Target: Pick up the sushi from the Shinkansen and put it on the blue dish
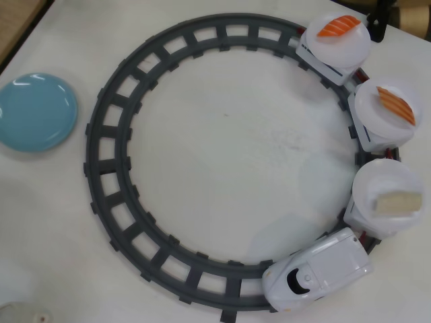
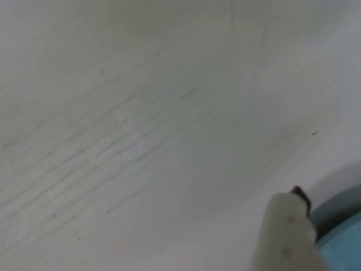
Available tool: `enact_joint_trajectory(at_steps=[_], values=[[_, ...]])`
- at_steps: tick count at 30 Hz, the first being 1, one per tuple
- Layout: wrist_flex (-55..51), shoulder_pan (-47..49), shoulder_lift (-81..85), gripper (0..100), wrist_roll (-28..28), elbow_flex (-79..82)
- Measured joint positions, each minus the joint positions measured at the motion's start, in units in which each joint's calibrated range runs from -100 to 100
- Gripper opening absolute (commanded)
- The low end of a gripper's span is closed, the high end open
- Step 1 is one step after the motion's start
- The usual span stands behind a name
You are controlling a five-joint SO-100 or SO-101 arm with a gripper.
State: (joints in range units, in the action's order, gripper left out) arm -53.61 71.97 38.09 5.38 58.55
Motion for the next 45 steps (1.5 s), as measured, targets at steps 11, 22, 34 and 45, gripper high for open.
enact_joint_trajectory(at_steps=[11,22,34,45], values=[[0.0,0.0,0.0,20,0.0,0.0],[0.0,0.0,0.0,20,0.0,0.0],[-7.8,-2.2,0.0,20,-2.0,-4.7],[-26.1,-21.7,0.0,20,-2.4,-36.4]])
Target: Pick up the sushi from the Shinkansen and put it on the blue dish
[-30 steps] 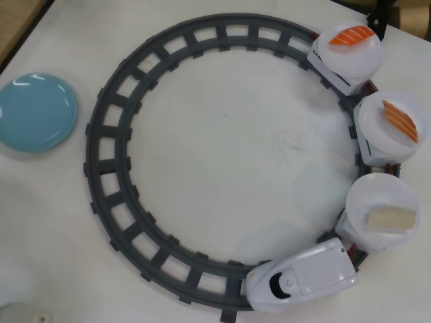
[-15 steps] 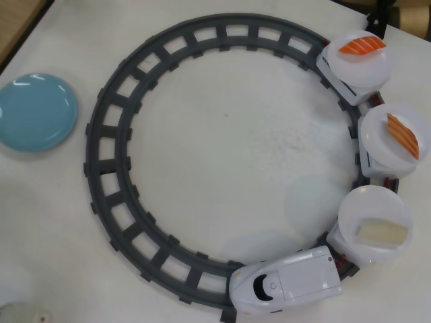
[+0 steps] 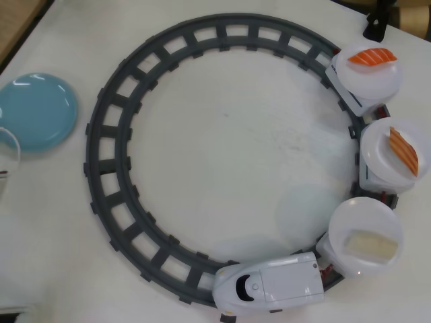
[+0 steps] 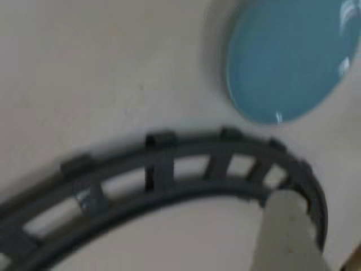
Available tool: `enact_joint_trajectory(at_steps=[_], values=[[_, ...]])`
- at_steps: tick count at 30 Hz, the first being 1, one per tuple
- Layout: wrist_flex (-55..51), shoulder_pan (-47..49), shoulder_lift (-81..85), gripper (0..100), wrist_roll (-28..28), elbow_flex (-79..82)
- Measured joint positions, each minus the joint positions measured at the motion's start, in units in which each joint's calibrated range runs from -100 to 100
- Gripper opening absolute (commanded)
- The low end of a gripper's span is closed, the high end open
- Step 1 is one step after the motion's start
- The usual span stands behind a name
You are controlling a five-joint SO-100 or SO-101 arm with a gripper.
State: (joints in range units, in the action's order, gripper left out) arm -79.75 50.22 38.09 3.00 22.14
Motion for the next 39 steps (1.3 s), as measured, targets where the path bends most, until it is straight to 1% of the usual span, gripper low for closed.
enact_joint_trajectory(at_steps=[2,6,12,16,20,28,32,39], values=[[-3.2,-5.6,0.0,20,0.0,-5.6],[-8.0,-16.3,0.0,20,1.7,-14.5],[-9.2,-32.9,-0.9,20,4.6,-21.9],[-9.2,-42.7,-7.1,20,5.5,-27.3],[-9.2,-50.4,-17.2,20,5.6,-35.8],[-10.3,-60.4,-39.3,20,5.6,-56.5],[-13.1,-62.7,-48.6,20,5.8,-65.4],[-16.3,-66.4,-61.9,20,8.6,-78.3]])
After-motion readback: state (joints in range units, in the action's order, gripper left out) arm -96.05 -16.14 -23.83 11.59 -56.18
